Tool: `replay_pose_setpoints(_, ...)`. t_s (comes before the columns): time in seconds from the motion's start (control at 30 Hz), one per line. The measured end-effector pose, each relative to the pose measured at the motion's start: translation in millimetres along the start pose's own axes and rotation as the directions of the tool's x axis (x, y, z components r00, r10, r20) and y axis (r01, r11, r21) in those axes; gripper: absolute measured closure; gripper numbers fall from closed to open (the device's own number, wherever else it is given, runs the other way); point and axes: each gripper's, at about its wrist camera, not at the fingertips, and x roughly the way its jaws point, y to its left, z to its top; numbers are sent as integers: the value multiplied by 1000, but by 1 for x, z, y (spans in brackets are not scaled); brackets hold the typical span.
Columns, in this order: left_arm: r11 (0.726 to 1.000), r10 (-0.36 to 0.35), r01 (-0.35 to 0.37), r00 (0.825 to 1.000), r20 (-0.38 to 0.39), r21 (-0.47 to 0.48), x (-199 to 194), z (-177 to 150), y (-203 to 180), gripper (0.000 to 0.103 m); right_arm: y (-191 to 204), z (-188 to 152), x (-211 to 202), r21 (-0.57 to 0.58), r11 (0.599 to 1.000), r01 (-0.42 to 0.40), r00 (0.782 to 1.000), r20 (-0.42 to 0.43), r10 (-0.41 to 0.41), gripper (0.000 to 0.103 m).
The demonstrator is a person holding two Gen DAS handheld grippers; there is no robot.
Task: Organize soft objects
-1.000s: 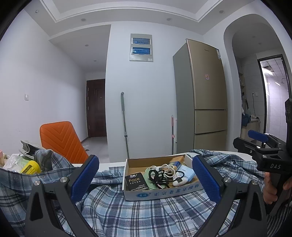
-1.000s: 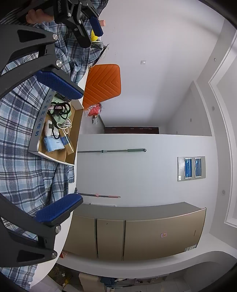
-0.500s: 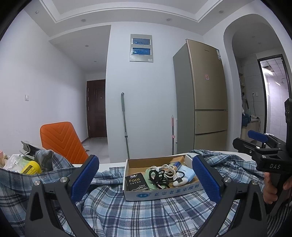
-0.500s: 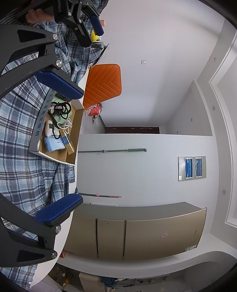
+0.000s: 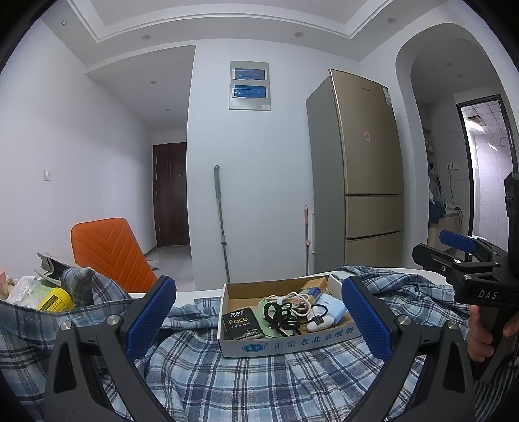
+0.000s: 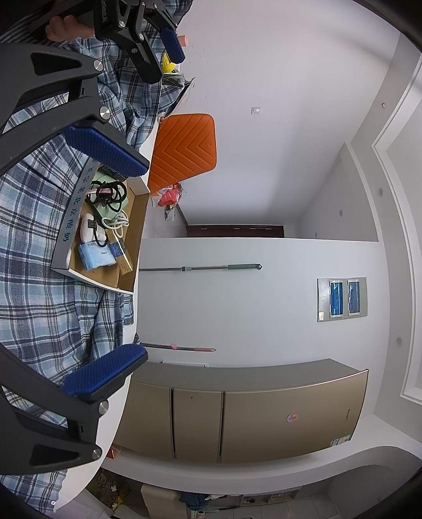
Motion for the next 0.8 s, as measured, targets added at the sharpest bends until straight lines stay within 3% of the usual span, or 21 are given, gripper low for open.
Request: replay_pose_setpoints(0.8, 1000, 15, -15, 1000, 5, -1, -2, -2, 1, 0, 0, 0, 0, 0, 1000, 0, 1000, 1, 0, 0)
